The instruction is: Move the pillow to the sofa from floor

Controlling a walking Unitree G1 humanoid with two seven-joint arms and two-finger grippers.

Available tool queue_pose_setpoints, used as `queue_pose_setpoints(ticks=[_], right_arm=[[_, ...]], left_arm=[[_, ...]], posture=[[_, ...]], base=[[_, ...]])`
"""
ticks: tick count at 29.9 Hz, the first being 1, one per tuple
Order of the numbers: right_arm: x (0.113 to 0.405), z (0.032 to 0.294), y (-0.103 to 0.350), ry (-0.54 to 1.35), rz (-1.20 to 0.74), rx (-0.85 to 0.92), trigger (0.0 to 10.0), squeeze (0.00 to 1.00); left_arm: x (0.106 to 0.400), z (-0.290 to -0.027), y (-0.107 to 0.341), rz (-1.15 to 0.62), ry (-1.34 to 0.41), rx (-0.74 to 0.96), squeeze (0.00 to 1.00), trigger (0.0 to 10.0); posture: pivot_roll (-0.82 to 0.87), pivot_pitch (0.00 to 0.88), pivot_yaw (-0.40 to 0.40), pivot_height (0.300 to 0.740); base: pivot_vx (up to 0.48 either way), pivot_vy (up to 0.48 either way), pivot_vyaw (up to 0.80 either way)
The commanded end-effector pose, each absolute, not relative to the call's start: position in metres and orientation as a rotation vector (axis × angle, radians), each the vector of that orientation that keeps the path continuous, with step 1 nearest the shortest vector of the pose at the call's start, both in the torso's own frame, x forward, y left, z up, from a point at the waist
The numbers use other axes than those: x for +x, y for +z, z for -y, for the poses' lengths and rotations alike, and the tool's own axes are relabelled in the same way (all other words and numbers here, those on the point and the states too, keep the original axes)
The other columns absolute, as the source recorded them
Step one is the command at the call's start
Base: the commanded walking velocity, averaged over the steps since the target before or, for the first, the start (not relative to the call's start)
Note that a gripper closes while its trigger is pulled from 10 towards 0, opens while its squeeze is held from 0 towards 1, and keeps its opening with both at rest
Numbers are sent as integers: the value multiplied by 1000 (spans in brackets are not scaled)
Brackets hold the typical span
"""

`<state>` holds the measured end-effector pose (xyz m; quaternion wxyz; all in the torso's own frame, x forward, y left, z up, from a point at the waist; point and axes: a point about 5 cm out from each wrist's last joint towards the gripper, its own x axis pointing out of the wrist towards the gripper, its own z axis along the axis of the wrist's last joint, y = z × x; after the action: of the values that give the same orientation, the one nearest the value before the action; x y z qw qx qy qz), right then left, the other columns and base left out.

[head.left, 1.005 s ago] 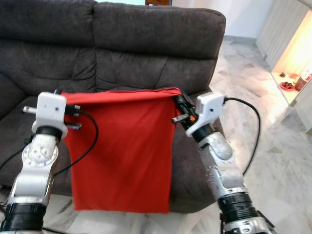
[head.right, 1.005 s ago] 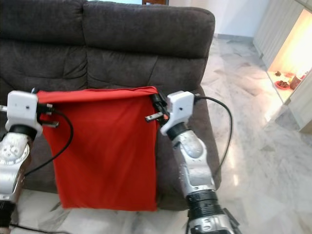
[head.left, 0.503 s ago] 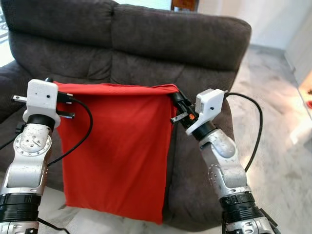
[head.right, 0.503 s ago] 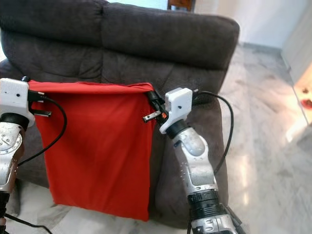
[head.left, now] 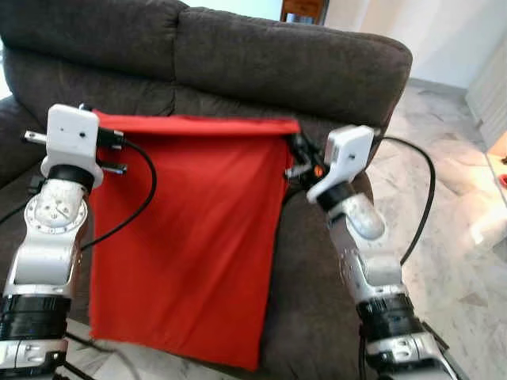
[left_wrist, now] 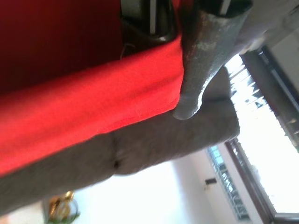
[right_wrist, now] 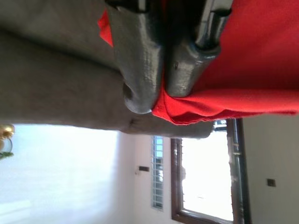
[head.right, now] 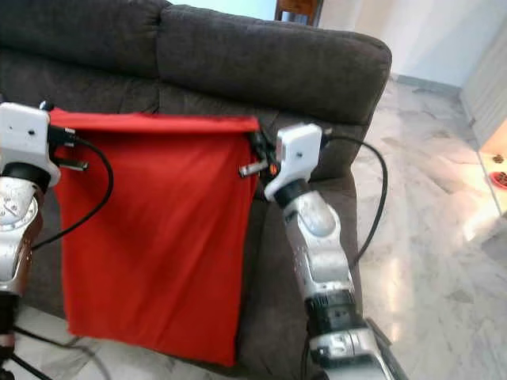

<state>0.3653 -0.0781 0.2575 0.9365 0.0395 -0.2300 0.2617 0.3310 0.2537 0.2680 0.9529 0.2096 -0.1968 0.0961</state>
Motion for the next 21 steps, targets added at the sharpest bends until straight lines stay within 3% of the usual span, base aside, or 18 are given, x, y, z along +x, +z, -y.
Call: queue_pose_setpoints(ticks=[1,7,12,15,21], right_arm=[[368,100,272,425,544,99,10000,0],[369,100,274,430,550,103,10000,0],[373,100,250,414,445,65,10000,0],[380,113,225,306,329,65,10000,0],[385,135,191,162,174,67,10000,0]], left_arm=[[327,-262,287,468,233,416,0,10000],[327,-261,288,471,228,416,0,10000],[331,-259,273,382,175,431,0,10000],[334,-251,244,246,71,469,0,10000],[331,-256,219,161,70,434,0,10000]], posture=[[183,103,-30,740],[184,106,-30,740],[187,109,-32,740],[193,109,-32,740],[193,109,-32,740]], base=[[360,0,0],[357,0,0],[331,0,0],[0,0,0],[0,0,0]])
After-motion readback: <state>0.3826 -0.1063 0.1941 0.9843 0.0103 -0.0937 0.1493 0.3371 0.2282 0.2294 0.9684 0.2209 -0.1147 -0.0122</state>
